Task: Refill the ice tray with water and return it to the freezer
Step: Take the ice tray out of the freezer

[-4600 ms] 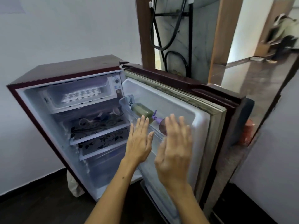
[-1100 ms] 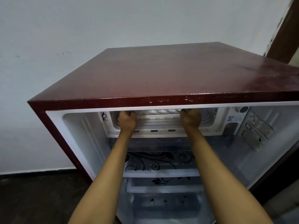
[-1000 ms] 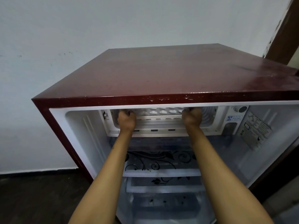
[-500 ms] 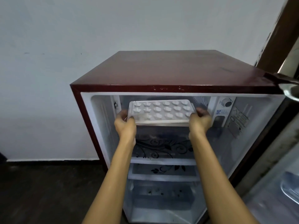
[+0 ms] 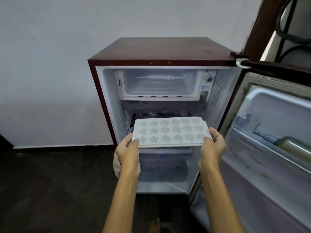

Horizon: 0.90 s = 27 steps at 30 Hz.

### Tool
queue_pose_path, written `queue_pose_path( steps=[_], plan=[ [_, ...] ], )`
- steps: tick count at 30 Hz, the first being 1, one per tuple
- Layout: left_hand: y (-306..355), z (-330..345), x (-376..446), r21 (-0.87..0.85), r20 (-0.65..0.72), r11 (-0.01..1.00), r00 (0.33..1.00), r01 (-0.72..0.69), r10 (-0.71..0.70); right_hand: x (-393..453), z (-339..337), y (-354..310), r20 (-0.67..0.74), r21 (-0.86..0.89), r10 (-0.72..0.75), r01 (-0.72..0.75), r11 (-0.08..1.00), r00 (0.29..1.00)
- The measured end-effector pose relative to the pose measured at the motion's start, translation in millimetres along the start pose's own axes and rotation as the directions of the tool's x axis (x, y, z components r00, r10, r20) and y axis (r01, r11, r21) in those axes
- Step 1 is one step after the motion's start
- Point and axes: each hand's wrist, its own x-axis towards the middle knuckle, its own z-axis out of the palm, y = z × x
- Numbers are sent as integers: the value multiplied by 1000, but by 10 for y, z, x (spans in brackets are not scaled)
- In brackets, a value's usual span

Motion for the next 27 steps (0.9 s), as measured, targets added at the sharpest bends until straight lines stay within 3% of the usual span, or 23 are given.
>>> queue_pose_path(
  steps=[7,16,23,27],
  plan=[
    [-35,-309,-509,-22,25,996,996,82,-81,-423,-475,-82,-94,133,79,-66,989,992],
    [-1,-216,-847,-67,250,979,953,194,-172,-745,-1028,-203,-251,243,88,-25,970,964],
    [-172,-167,-1142,7,407,959,876,282,-260,-1155,-1598,-188,-477,333,124,49,942,870],
    [-359,-82,-1438,96,495,938,801,333,-336,-1557,-2025,-145,-624,333,121,123,935,772]
  ],
)
